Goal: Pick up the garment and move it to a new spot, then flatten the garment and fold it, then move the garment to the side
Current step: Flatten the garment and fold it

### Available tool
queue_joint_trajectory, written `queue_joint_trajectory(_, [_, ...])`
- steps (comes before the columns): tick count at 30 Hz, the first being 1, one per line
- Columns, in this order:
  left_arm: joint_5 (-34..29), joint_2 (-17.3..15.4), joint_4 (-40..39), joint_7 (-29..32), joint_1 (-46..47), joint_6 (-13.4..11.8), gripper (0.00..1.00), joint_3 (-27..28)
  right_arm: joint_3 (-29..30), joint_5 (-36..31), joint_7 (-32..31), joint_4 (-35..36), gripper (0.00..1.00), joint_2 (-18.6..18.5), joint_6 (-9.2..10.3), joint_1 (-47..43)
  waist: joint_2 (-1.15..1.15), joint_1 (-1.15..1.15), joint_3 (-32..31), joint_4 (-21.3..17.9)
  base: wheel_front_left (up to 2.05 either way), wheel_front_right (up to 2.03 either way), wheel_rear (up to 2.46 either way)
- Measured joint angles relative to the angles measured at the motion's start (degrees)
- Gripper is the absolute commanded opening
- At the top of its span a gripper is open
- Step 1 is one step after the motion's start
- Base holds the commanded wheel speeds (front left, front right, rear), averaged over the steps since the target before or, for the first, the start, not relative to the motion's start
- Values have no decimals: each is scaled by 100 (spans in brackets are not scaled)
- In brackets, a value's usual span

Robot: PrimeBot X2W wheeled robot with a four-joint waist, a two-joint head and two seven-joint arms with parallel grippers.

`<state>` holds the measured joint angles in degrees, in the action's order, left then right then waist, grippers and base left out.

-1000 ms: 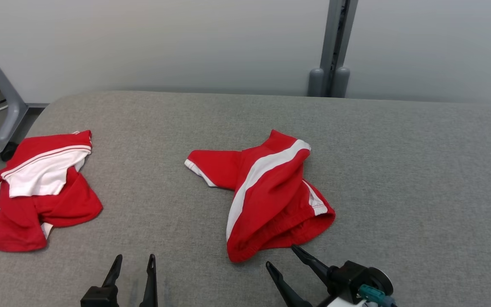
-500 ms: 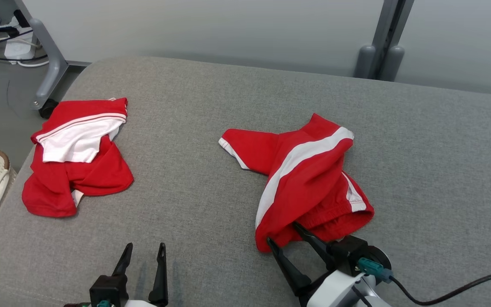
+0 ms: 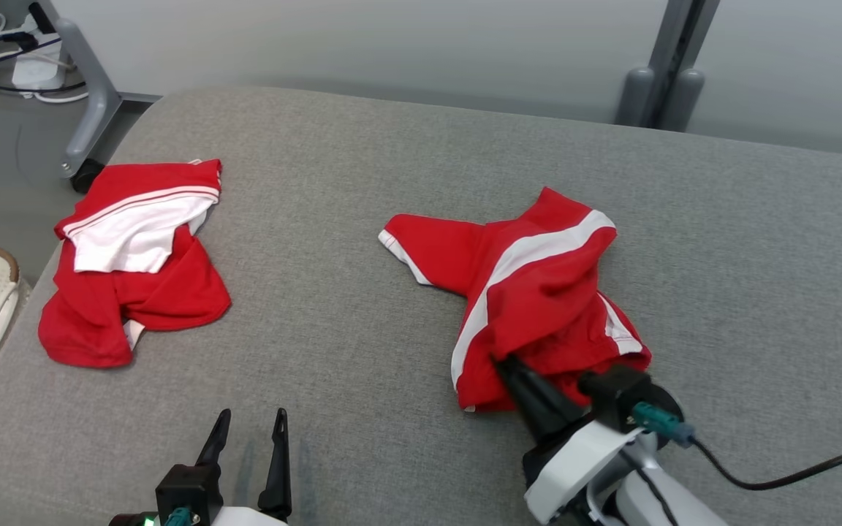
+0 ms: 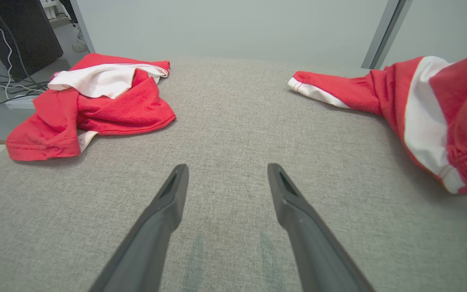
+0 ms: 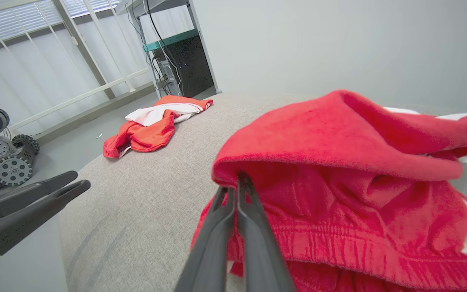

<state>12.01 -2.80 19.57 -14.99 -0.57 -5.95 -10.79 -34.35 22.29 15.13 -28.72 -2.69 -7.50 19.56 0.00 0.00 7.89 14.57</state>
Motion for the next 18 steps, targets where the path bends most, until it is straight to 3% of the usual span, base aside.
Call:
queue_joint_trajectory(5, [14, 2, 9, 0, -13, 2, 100, 48, 654, -242, 0, 207, 0, -121, -1, -28, 0, 0, -68, -213, 0, 0, 0])
queue_joint_trajectory(14, [20, -2, -2, 0, 26, 42, 100, -13, 1141, -441, 0, 233, 0, -1588, 0, -162, 0, 0, -173, -741, 0, 0, 0])
queue_joint_trajectory(18, [13, 5, 5, 0, 138, 71, 100, -81, 1568, -565, 0, -37, 0, -1831, 0, -153, 0, 0, -144, -874, 0, 0, 0])
